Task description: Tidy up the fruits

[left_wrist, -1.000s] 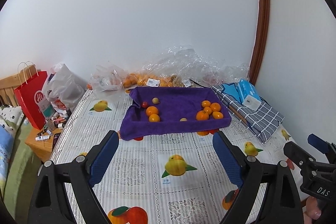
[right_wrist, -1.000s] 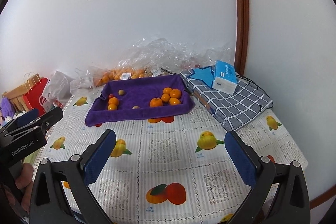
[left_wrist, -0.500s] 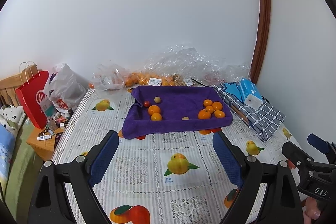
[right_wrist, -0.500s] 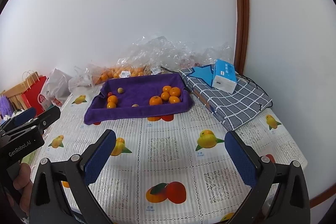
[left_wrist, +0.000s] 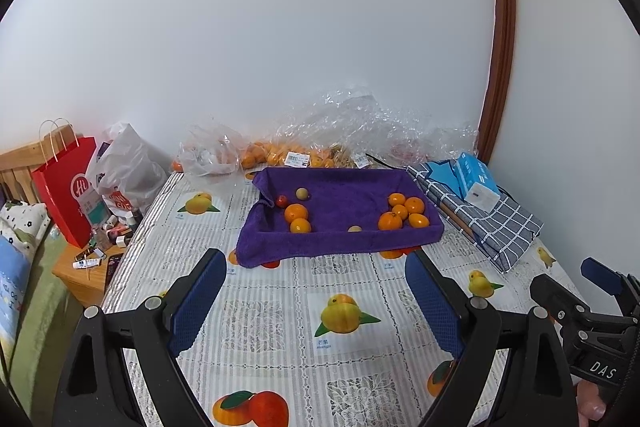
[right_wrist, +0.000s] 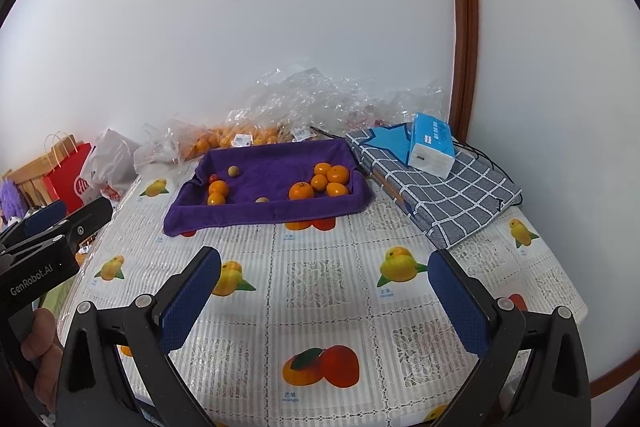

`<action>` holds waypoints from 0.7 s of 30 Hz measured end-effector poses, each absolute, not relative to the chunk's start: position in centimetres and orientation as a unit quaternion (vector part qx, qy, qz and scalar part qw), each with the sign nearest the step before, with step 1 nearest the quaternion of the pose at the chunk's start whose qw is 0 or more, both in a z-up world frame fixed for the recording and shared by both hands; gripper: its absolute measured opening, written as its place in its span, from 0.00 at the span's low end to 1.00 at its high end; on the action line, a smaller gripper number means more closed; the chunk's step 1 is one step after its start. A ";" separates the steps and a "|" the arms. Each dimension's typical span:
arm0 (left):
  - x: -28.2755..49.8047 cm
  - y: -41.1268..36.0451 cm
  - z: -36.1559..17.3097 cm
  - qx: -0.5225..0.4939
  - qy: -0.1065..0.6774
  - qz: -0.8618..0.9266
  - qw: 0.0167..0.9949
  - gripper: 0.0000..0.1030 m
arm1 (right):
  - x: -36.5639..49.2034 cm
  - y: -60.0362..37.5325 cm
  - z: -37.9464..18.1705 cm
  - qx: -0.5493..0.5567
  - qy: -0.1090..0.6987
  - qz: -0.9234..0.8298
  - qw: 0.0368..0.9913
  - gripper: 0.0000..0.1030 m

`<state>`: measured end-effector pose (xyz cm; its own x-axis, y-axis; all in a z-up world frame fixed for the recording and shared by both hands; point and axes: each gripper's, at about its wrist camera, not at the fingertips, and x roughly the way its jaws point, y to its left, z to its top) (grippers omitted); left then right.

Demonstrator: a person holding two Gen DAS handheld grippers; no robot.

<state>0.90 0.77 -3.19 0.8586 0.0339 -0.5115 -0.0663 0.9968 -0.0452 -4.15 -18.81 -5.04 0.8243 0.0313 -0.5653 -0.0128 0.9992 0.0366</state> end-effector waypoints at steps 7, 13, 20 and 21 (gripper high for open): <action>0.8 0.9 -3.1 -0.034 0.265 0.025 0.963 0.88 | -4.2 -18.7 -5.1 0.014 0.296 0.010 0.955 0.99; 0.7 0.8 -3.1 -0.032 0.266 0.026 0.963 0.88 | -4.2 -18.5 -5.0 0.012 0.297 0.012 0.955 0.99; 0.7 1.2 -3.1 -0.035 0.268 0.026 0.963 0.88 | -4.1 -18.5 -5.0 0.011 0.298 0.013 0.955 0.99; 0.8 1.3 -3.2 -0.035 0.268 0.025 0.963 0.88 | -4.1 -18.5 -5.0 0.012 0.298 0.013 0.954 0.99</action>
